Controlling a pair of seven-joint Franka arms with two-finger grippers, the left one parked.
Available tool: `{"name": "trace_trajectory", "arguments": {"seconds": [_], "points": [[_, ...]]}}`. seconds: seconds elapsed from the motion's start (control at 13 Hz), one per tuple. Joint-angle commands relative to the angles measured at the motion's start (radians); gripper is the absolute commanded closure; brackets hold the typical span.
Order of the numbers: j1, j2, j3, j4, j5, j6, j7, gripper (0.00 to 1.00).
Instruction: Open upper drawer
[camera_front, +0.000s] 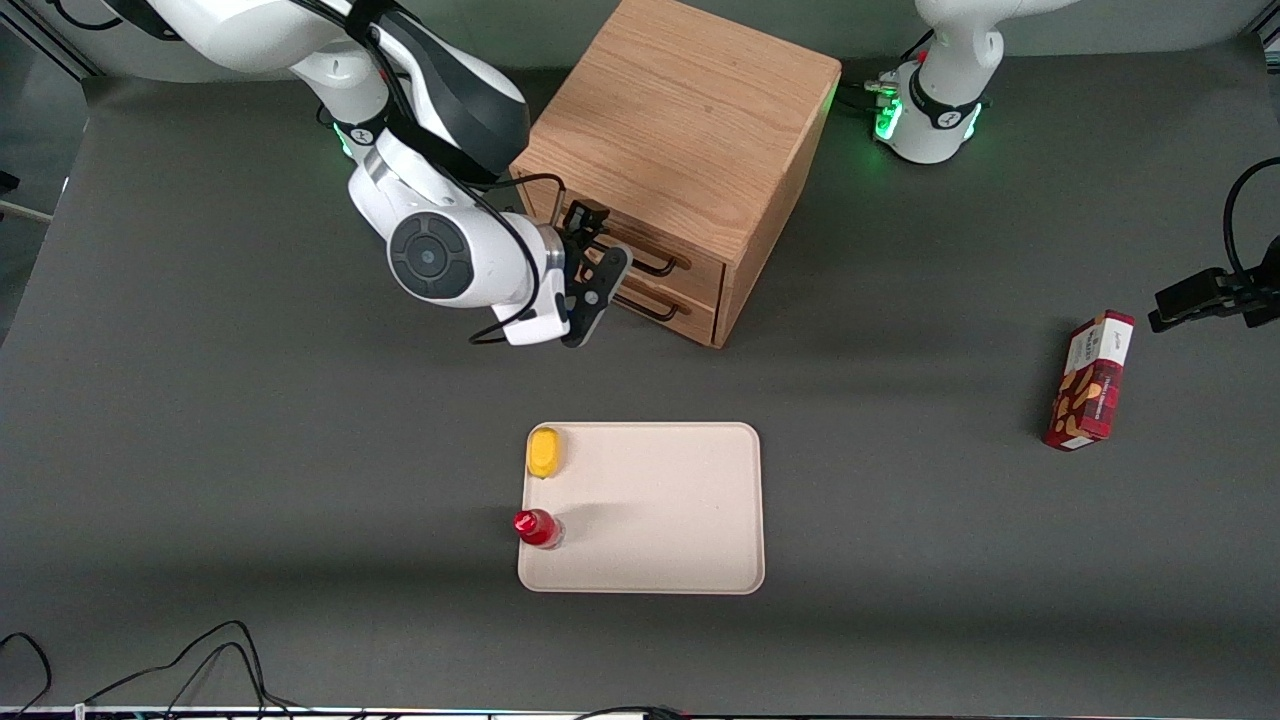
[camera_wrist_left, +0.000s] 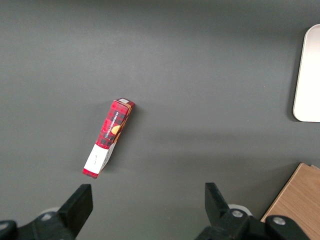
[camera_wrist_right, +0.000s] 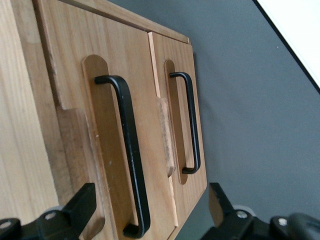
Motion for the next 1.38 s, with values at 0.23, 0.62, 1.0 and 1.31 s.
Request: {"name": "trace_trajectory", "arguments": {"seconds": [0.23,0.62,1.0,1.31], "points": [[-0.001,0.022,0.024,-0.063,-0.064,0.110,-0.016,0.00],[0.002,0.036,0.029,-0.079,-0.073,0.141,-0.016,0.00],[-0.005,0.110,0.024,-0.043,-0.162,0.152,-0.016,0.00],[-0.005,0.148,0.000,0.029,-0.165,0.141,-0.034,0.00]]}}
